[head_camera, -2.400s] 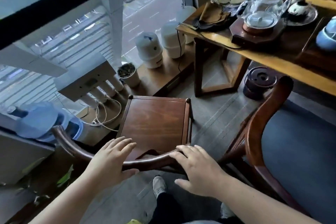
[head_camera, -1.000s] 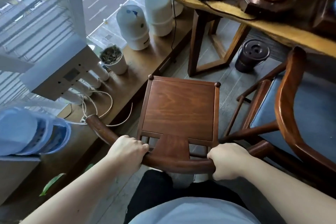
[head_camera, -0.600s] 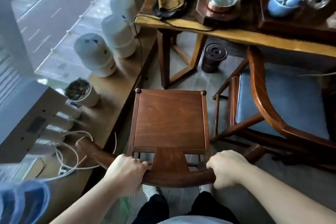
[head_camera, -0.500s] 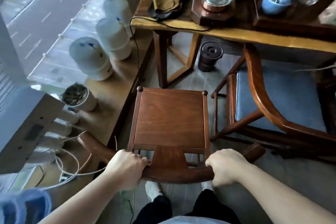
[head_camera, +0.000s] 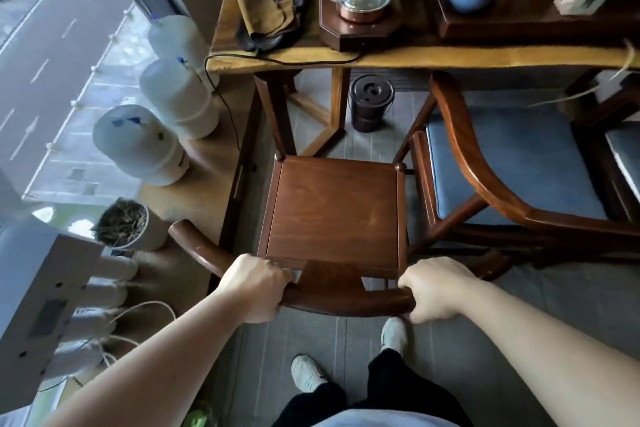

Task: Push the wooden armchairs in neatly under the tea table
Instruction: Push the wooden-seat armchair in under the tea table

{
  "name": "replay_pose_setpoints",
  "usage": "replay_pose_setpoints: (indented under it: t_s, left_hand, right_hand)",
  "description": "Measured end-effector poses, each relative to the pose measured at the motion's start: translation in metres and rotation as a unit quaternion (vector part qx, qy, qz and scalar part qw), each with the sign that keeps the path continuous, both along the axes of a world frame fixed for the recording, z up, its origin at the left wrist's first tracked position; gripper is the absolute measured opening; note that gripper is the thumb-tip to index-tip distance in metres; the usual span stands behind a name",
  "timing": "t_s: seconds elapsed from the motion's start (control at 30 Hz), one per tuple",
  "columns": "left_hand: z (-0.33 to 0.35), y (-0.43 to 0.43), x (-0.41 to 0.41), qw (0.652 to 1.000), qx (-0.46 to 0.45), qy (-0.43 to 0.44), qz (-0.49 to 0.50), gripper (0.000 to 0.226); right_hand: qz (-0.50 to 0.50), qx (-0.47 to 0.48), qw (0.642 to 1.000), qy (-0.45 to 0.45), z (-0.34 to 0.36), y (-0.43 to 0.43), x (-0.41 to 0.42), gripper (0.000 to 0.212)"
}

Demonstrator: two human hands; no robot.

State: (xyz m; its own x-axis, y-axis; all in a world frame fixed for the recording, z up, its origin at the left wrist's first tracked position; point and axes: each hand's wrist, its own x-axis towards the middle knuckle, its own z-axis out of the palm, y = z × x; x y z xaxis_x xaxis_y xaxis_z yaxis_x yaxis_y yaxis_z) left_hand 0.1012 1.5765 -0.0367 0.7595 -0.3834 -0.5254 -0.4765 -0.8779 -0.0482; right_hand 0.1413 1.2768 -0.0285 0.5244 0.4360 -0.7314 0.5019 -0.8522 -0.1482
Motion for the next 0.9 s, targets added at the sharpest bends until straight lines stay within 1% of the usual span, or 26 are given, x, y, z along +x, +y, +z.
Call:
replay_pose_setpoints:
  t_s: [0.13, 0.33, 0.6, 0.63, 0.7, 0.77, 0.83, 0.9]
  left_hand:
    - [-0.006, -0.011, 0.017, 1.000, -0.002, -0.009, 0.005, 0.022]
    - [-0.012, -0.019, 0.037, 1.000, 0.001, -0.015, 0.012, 0.020]
    - [-0.009, -0.034, 0.064, 0.999, 0.021, -0.026, 0.013, 0.026]
    - [-0.008, -0.036, 0.066, 0.999, 0.022, -0.027, 0.014, 0.027]
    - [-0.007, -0.042, 0.071, 0.999, 0.025, -0.026, 0.014, 0.028]
    - [-0.007, -0.045, 0.077, 0.999, 0.025, -0.023, 0.016, 0.027]
    - [-0.007, -0.046, 0.082, 0.999, 0.023, -0.020, 0.016, 0.025]
    - [-0.006, -0.047, 0.084, 1.000, 0.023, -0.014, 0.014, 0.023]
  right_hand:
    - [0.000, -0.001, 1.000, 0.011, -0.001, -0.010, 0.023, 0.018]
    - [0.011, -0.017, 1.000, 0.010, 0.001, -0.019, 0.047, 0.022]
    - [0.030, -0.020, 0.999, 0.011, 0.004, -0.027, 0.081, 0.026]
    - [0.033, -0.018, 0.999, 0.010, 0.005, -0.028, 0.085, 0.029]
    - [0.032, -0.015, 0.999, 0.005, 0.006, -0.031, 0.092, 0.045]
    - [0.028, -0.012, 1.000, 0.001, 0.005, -0.034, 0.099, 0.054]
    - [0.022, -0.008, 1.000, 0.006, 0.005, -0.037, 0.105, 0.059]
    - [0.021, -0.010, 1.000, 0.014, 0.005, -0.038, 0.107, 0.058]
